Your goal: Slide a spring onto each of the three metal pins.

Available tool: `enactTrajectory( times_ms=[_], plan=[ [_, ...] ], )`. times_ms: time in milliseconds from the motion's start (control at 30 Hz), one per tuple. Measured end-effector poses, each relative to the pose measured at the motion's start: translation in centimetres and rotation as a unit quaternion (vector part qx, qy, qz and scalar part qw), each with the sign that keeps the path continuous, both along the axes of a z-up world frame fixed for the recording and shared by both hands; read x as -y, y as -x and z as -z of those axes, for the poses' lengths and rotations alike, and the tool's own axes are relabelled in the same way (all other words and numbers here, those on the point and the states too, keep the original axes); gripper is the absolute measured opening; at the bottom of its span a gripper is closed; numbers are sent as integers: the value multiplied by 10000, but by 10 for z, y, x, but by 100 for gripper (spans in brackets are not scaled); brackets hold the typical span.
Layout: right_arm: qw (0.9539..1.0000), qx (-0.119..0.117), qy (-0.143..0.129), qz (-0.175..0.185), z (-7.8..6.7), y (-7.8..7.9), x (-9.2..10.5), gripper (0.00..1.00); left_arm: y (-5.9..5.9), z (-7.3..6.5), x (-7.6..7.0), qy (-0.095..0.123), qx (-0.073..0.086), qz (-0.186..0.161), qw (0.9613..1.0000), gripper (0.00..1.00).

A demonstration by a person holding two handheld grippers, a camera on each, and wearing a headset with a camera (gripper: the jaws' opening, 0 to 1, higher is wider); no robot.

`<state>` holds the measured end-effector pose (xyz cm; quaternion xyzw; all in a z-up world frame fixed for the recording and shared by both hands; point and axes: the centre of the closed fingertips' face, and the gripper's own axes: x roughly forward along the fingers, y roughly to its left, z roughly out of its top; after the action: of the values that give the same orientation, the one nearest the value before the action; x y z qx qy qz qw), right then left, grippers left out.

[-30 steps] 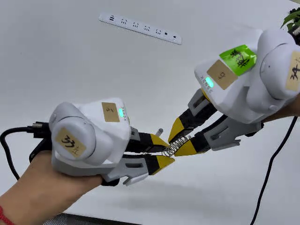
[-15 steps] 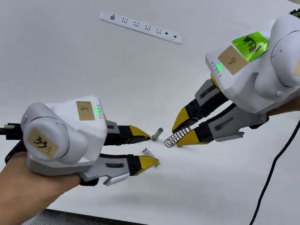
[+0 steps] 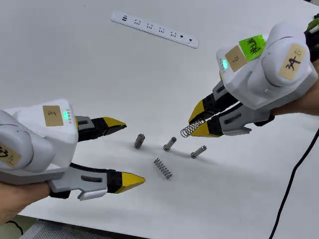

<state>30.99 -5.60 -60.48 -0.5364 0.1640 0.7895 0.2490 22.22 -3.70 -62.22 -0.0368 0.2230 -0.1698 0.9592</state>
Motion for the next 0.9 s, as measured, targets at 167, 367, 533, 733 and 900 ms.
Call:
enactTrajectory(
  times_ms=[167, 367, 533, 733, 900],
  plan=[
    [9998, 39, 39, 165, 15, -7, -8, 12, 1, 3, -3, -5, 3, -32, 10000, 77],
    [9995, 98, 193, 216, 34, -10, -11, 12, 0, 4, -3, 34, 23, -39, 10000, 84],
    [9992, 133, 317, 222, 49, -11, -11, 12, 0, 6, -4, 78, 34, -54, 9999, 87],
    [9988, 197, 401, 220, 60, -13, -12, 12, 0, 8, -4, 113, 31, -68, 9999, 88],
    [9984, 226, 470, 205, 66, -12, -10, 12, 1, 10, -5, 143, 18, -63, 9999, 87]
  ],
)
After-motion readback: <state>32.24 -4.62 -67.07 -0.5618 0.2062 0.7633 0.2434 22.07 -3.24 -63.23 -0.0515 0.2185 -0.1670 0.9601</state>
